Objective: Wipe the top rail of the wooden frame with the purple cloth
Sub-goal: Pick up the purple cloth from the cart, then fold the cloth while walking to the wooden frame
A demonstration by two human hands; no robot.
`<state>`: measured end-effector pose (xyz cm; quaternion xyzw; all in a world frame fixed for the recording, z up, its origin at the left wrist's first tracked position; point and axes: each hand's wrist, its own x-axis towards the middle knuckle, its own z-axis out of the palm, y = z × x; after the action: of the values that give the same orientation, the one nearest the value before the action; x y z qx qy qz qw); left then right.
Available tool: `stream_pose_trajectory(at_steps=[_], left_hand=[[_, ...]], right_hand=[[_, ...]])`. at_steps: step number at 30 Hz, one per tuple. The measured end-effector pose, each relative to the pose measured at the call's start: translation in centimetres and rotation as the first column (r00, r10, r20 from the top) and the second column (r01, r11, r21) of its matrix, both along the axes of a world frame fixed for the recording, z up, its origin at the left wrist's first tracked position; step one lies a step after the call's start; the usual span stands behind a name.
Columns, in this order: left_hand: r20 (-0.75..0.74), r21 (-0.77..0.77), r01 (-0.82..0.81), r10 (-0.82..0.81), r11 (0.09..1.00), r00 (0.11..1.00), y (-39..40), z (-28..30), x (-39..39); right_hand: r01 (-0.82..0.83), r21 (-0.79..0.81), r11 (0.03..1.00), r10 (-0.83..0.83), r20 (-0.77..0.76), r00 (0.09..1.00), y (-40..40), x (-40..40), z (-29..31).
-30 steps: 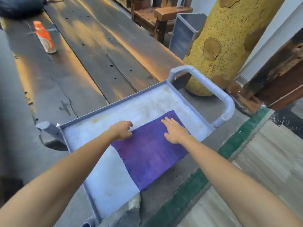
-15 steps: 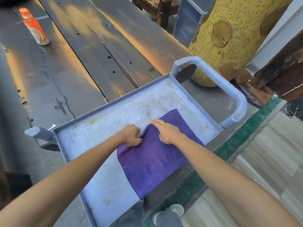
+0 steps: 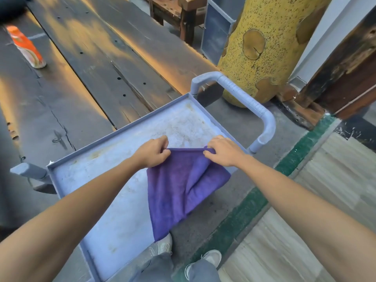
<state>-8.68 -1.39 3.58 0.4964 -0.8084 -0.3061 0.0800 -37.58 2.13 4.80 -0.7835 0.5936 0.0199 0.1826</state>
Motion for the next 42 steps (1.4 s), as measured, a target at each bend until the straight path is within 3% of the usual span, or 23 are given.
stream_pose_trajectory(at_steps=[6,13,21,31,36,42], left_hand=[[0.098,-0.129,0.076,-0.064,0.989,0.993,-1.6,1.5,-6.5],[0.221,-0.247,0.36,-0.31,0.9,0.925,-4.0,6.3,-15.4],[0.22,-0.421,0.479,-0.425,0.77,0.878,-5.3,13.4,-27.2],[0.13,-0.6,0.463,-0.491,0.652,0.861,-7.9,20.6,-39.9],[-0.023,-0.536,0.402,-0.489,0.742,0.872,-10.8,21.2,-45.2],[-0.257,-0.348,0.25,-0.348,0.904,0.902,-18.6,18.6,-51.2]], right_hand=[[0.156,-0.066,0.985,-0.144,0.167,0.975,3.7,-7.0,3.7],[0.275,-0.208,0.939,-0.227,0.228,0.947,8.9,-16.9,8.2],[0.308,-0.286,0.908,-0.24,0.249,0.938,12.6,-27.7,13.0],[0.43,-0.417,0.801,-0.337,0.28,0.899,12.0,-39.9,18.5],[0.464,-0.467,0.753,-0.355,0.305,0.883,8.1,-44.2,19.4],[0.407,-0.457,0.791,-0.31,0.274,0.91,-0.5,-51.6,19.1]])
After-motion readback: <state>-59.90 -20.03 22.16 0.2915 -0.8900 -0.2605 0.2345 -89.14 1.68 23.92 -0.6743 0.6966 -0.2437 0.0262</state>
